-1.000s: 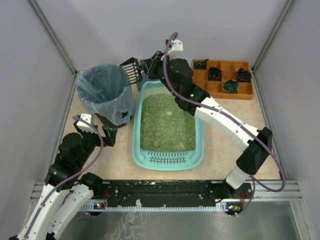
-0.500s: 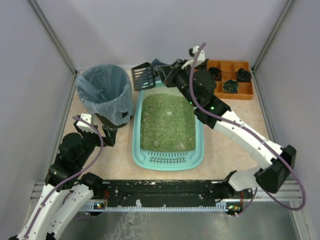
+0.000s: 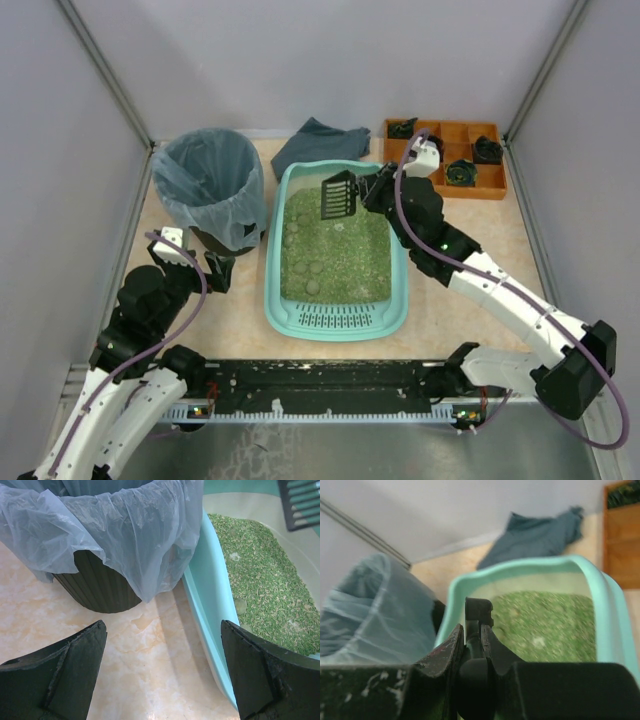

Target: Clean the litter box

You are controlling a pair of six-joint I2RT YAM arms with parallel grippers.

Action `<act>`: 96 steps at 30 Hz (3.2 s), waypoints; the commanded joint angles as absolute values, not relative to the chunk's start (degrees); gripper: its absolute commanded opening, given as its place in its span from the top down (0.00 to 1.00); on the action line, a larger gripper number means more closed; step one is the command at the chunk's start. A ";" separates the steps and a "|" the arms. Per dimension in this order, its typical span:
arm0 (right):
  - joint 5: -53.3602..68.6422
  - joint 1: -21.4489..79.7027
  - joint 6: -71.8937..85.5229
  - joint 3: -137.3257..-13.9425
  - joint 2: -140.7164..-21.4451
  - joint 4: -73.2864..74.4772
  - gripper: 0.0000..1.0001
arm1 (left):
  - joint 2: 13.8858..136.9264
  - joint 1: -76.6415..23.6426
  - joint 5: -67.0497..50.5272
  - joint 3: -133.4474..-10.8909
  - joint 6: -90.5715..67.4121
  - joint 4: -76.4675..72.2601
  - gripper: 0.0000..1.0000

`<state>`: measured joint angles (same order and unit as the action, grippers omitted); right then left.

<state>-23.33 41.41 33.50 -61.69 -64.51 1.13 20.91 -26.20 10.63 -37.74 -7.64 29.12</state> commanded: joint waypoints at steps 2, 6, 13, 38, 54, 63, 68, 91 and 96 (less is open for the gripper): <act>-25.70 37.40 37.42 -59.72 -67.38 3.15 1.00 | 20.95 -25.85 10.16 -37.69 -7.21 27.86 0.00; -23.93 34.53 39.29 -60.78 -72.28 4.15 1.00 | 20.73 -25.84 10.41 -37.70 -7.28 27.86 0.00; -22.34 32.03 39.38 -64.62 -81.59 3.81 1.00 | 20.84 -25.84 10.36 -37.70 -7.28 27.91 0.00; 0.79 29.32 35.56 -81.19 -110.78 0.48 1.00 | 21.34 -25.86 10.72 -37.79 -7.43 27.92 0.00; 9.38 28.33 42.42 -68.57 -102.65 -11.95 1.00 | 22.02 -25.91 10.39 -37.88 -7.30 27.86 0.00; 9.91 27.38 49.36 -62.53 -97.48 -15.51 1.00 | 21.51 -25.89 10.46 -37.79 -7.34 27.86 0.00; 8.45 26.66 52.90 -58.62 -93.48 -17.61 1.00 | 21.15 -25.85 10.45 -37.78 -7.32 27.93 0.00; 7.47 22.78 66.35 -38.26 -71.80 -30.12 1.00 | 21.00 -25.90 10.41 -37.70 -7.30 27.86 0.00; 3.41 20.56 72.01 -31.87 -63.53 -30.49 1.00 | 21.13 -25.84 10.36 -37.77 -7.30 27.86 0.00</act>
